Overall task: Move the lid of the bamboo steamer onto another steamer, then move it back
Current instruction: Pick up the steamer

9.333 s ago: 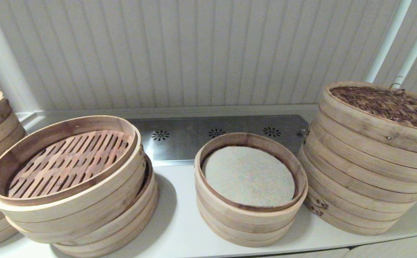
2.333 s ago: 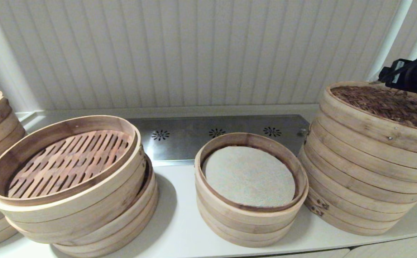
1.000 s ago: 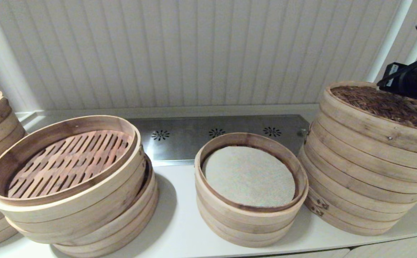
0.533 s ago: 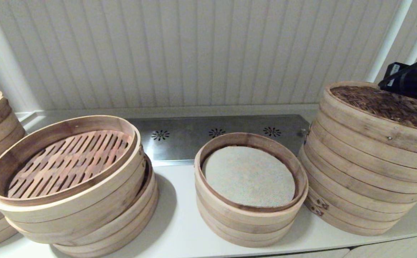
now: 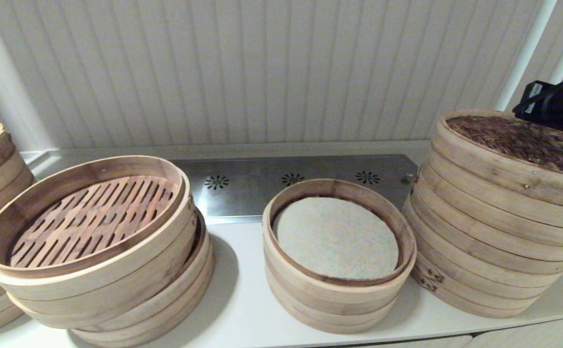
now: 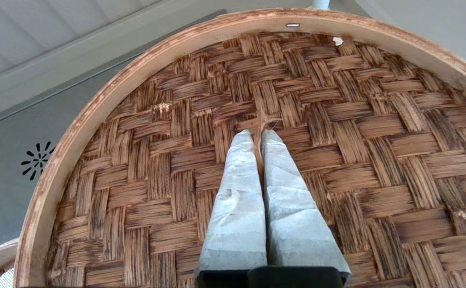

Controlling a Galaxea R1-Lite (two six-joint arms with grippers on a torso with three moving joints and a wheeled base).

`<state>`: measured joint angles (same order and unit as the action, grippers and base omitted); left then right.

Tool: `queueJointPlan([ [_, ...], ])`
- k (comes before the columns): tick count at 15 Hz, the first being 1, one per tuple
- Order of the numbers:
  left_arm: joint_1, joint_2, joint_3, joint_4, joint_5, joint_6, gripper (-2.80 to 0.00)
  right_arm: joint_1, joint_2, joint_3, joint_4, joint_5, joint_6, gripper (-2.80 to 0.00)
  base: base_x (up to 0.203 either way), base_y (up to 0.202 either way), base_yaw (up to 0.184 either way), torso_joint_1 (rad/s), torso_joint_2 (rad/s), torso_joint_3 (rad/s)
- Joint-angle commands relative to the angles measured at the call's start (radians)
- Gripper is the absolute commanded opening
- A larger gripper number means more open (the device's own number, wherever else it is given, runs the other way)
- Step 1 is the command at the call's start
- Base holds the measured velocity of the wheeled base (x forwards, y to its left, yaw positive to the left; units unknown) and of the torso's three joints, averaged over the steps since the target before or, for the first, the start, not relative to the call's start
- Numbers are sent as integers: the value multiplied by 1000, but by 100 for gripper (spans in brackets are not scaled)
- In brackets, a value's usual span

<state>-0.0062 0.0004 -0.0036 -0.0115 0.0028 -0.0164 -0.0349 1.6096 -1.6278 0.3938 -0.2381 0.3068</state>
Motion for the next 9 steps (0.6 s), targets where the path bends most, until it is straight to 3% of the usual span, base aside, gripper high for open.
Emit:
queueJointPlan([
  [1,0,1,1,-1,0,0,-280,0,-8,-3,-2,-1,3,-280,0,0,0,0,0,0],
  [9,0,1,1,-1,0,0,-280,6,-36,-7,-13,-1,8,-280,0,0,0,0,0,0],
])
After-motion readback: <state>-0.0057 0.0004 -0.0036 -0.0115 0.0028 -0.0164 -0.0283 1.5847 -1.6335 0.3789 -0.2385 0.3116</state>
